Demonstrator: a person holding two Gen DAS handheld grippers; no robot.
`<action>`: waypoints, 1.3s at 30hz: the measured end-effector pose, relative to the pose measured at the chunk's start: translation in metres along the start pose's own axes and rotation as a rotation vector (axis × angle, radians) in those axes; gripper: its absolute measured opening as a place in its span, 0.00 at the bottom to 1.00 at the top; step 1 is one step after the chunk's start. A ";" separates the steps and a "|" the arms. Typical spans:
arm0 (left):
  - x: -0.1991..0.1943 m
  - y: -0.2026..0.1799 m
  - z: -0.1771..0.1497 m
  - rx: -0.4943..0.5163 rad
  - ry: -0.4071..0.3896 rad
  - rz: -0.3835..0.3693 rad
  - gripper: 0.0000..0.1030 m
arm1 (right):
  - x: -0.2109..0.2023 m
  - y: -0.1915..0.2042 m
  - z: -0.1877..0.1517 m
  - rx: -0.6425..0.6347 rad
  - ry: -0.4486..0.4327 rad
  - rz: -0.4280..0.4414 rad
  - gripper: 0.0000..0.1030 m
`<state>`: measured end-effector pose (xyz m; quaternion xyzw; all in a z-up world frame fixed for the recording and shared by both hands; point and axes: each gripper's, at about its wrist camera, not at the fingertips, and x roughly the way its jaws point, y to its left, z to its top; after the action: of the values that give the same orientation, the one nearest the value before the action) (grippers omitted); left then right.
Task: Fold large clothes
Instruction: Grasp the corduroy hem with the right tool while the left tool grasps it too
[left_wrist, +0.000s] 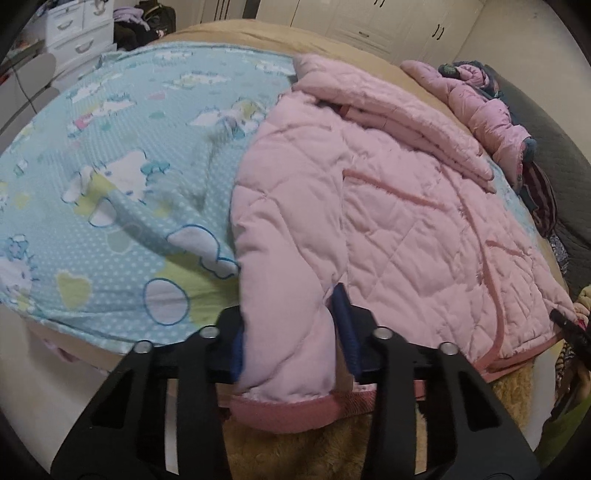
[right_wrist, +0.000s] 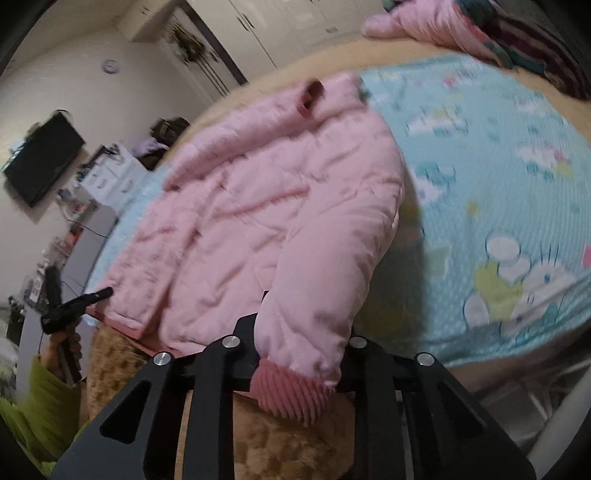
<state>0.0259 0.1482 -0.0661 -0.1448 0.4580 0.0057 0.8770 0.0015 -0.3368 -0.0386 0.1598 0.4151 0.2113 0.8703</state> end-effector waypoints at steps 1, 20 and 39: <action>-0.004 0.000 0.002 0.002 -0.008 -0.006 0.23 | -0.003 0.002 0.003 -0.002 -0.015 0.010 0.19; -0.040 0.006 -0.015 0.039 0.037 -0.018 0.40 | -0.012 0.007 0.027 0.039 -0.121 0.074 0.18; -0.054 -0.034 0.020 0.115 -0.069 -0.026 0.07 | -0.022 -0.004 0.057 0.101 -0.210 0.194 0.17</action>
<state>0.0149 0.1279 -0.0035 -0.0998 0.4251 -0.0269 0.8992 0.0346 -0.3574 0.0086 0.2637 0.3146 0.2554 0.8753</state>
